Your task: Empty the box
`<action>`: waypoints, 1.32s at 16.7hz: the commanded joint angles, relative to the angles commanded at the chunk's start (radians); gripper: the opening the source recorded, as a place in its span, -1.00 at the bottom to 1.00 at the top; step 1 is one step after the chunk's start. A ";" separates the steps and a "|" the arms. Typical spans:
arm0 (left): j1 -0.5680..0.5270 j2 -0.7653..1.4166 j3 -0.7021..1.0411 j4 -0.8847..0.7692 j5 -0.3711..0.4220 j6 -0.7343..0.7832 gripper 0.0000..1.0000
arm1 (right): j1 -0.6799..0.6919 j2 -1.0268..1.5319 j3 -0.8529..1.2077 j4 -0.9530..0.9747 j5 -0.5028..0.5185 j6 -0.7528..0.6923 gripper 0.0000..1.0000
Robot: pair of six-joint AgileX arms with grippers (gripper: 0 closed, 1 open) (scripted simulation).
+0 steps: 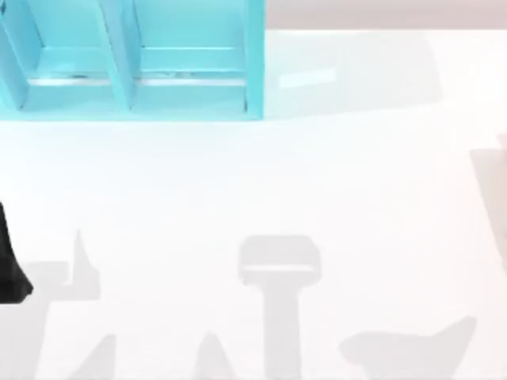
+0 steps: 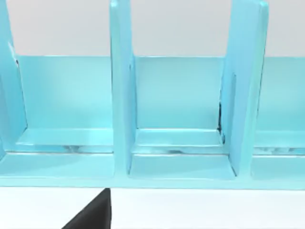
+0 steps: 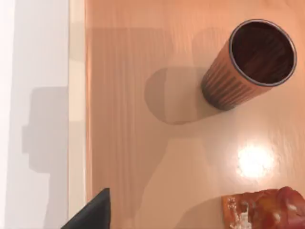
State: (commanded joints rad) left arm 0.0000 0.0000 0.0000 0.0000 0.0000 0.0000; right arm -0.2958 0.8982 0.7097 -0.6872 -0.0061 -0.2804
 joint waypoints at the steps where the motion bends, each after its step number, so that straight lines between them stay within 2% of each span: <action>1: 0.000 0.000 0.000 0.000 0.000 0.000 1.00 | -0.029 0.109 0.074 -0.069 0.000 -0.029 1.00; 6: 0.000 0.000 0.000 0.000 0.000 0.000 1.00 | -0.155 0.547 0.393 -0.365 0.000 -0.157 1.00; 10: 0.000 0.000 0.000 0.000 0.000 0.000 1.00 | -0.213 0.719 0.543 -0.499 0.001 -0.217 1.00; 17: 0.000 0.000 0.000 0.000 0.000 0.000 1.00 | -0.218 0.741 0.559 -0.514 0.002 -0.224 1.00; 22: 0.000 0.000 0.000 0.000 0.000 0.000 1.00 | -0.220 0.754 0.474 -0.419 0.002 -0.223 1.00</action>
State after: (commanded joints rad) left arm 0.0000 0.0000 0.0000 0.0000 0.0000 0.0000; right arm -0.5153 1.6517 1.1840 -1.1059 -0.0044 -0.5038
